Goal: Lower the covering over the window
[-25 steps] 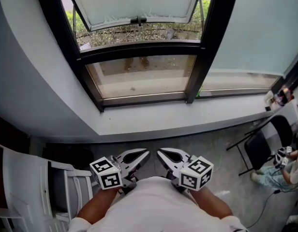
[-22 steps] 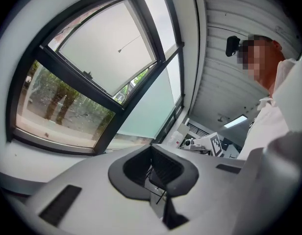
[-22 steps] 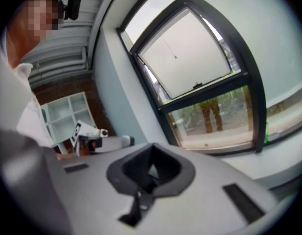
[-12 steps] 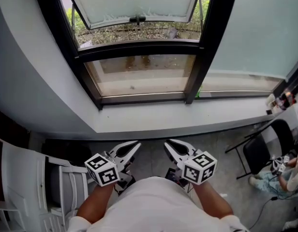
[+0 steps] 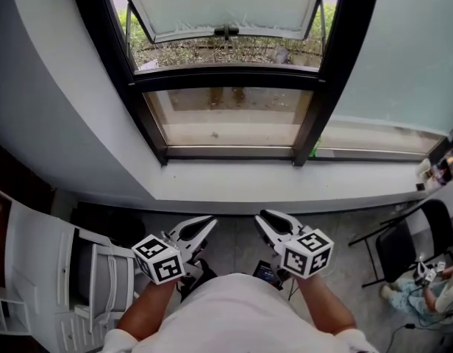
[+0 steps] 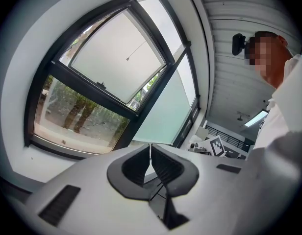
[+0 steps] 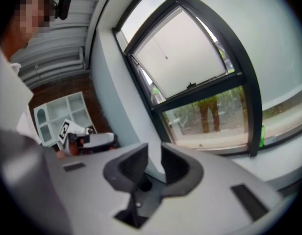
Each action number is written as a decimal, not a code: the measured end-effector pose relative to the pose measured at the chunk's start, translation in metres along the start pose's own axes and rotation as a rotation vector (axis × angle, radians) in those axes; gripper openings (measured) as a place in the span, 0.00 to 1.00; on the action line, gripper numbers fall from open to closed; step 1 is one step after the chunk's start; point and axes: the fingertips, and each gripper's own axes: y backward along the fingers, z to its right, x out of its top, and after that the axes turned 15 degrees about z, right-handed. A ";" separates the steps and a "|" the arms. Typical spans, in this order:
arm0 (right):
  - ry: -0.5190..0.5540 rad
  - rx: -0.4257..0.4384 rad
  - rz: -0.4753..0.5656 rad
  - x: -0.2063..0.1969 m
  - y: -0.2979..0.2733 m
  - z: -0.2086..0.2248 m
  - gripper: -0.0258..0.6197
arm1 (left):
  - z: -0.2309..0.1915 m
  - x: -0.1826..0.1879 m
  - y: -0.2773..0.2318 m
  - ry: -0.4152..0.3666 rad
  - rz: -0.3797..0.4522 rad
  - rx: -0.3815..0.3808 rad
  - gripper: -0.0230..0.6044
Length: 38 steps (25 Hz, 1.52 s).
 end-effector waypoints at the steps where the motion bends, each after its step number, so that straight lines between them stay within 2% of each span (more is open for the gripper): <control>1: -0.001 0.003 -0.002 0.000 -0.005 0.000 0.16 | -0.004 0.003 0.000 -0.002 0.001 0.004 0.06; 10: 0.028 0.000 0.010 0.011 -0.080 0.004 0.16 | -0.071 0.045 -0.014 -0.019 0.009 -0.015 0.06; 24: 0.029 -0.064 0.067 0.039 -0.221 0.005 0.16 | -0.194 0.141 -0.043 -0.051 -0.009 -0.069 0.06; 31: 0.043 -0.091 0.054 0.040 -0.257 0.005 0.16 | -0.222 0.162 -0.053 -0.058 -0.014 -0.096 0.06; 38: 0.044 -0.084 0.032 0.046 -0.268 0.027 0.16 | -0.232 0.164 -0.070 -0.046 0.001 -0.073 0.06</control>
